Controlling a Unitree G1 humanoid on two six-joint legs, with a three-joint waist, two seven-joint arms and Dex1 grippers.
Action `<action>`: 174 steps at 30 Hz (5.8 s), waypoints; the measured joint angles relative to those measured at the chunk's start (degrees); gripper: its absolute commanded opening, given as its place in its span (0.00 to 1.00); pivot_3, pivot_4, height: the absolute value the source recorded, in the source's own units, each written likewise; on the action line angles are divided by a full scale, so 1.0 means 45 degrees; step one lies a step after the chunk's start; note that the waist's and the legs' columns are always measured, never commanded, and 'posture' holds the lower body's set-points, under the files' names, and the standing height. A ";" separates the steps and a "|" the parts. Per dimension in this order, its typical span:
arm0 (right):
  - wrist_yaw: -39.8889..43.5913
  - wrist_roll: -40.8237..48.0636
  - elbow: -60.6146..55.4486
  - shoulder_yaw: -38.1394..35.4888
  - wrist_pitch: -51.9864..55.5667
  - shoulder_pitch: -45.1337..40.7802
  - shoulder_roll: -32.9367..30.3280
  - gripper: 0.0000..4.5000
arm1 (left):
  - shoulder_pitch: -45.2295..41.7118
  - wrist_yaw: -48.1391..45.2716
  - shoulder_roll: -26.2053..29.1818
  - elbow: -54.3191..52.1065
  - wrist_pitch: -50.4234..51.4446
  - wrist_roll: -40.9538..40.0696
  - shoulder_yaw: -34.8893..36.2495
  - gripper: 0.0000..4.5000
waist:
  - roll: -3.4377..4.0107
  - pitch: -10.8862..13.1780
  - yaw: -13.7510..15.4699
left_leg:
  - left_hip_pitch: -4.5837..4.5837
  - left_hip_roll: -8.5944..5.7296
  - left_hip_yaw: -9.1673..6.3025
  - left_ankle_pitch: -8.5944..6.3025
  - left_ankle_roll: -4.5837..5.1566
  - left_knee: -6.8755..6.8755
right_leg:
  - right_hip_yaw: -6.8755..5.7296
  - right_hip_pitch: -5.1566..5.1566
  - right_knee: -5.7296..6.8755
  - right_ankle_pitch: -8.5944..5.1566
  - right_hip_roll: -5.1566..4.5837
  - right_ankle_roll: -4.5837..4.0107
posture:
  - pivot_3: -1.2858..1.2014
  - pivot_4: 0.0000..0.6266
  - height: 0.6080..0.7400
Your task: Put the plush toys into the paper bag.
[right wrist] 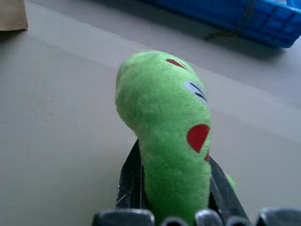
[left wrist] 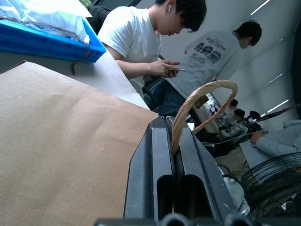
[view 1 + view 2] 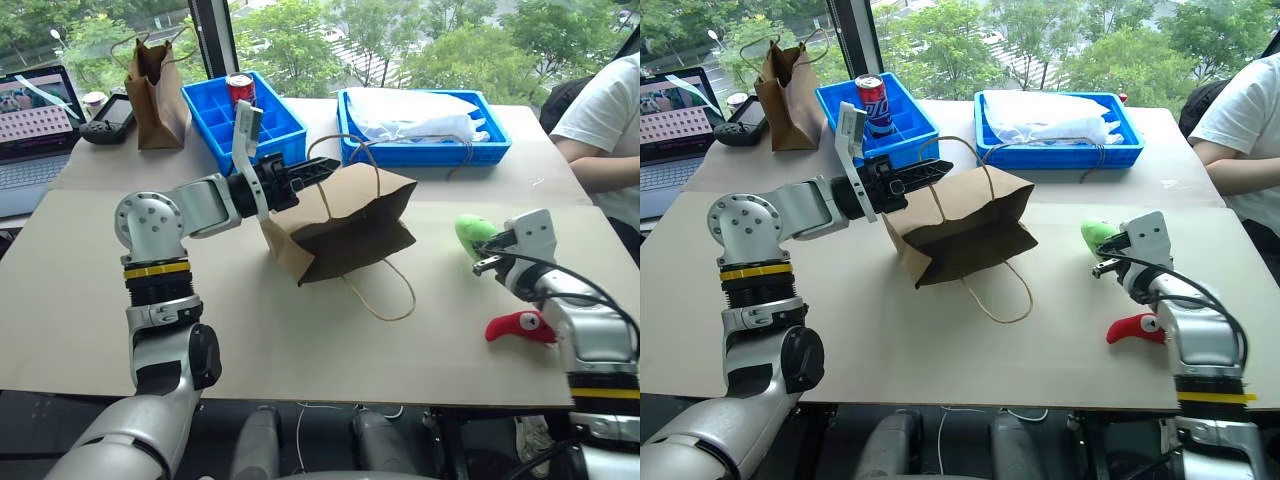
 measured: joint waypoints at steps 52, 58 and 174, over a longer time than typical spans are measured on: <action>-0.0332 -0.7547 0.2566 0.9290 -0.6104 -0.6588 0.3308 0.00 | -0.0166 0.1799 -0.0305 -0.0312 0.0186 -0.2083 0.0596 0.00 | -0.0027 0.0033 0.0025 | -0.0040 0.0006 -0.0049 0.0036 -0.0060 -0.0007 | -0.0038 -0.0045 0.0025 0.0010 0.0001 -0.0014 | 0.52 0.24 0.73; 0.1597 -0.6556 -0.0371 0.8233 -0.6418 -0.5894 0.2480 0.00 | -0.0168 0.1877 -0.0290 -0.0307 0.0050 -0.2146 0.0515 0.00 | -0.0028 0.0034 0.0063 | -0.0040 0.0004 -0.0053 0.0036 -0.0060 -0.0007 | -0.0043 -0.0041 0.0022 0.0009 0.0001 -0.0013 | 0.52 0.24 0.73; 0.4971 -0.5289 -0.7444 0.3967 0.3306 -0.1853 0.3875 0.99 | -0.0146 -0.1533 -0.1781 0.0570 -0.2914 0.0271 -0.2639 0.00 | -0.0036 0.0040 0.0314 | -0.0030 -0.0062 -0.0080 0.0055 -0.0085 -0.0014 | -0.0071 -0.0009 0.0015 0.0002 -0.0053 -0.0003 | 0.52 0.24 0.73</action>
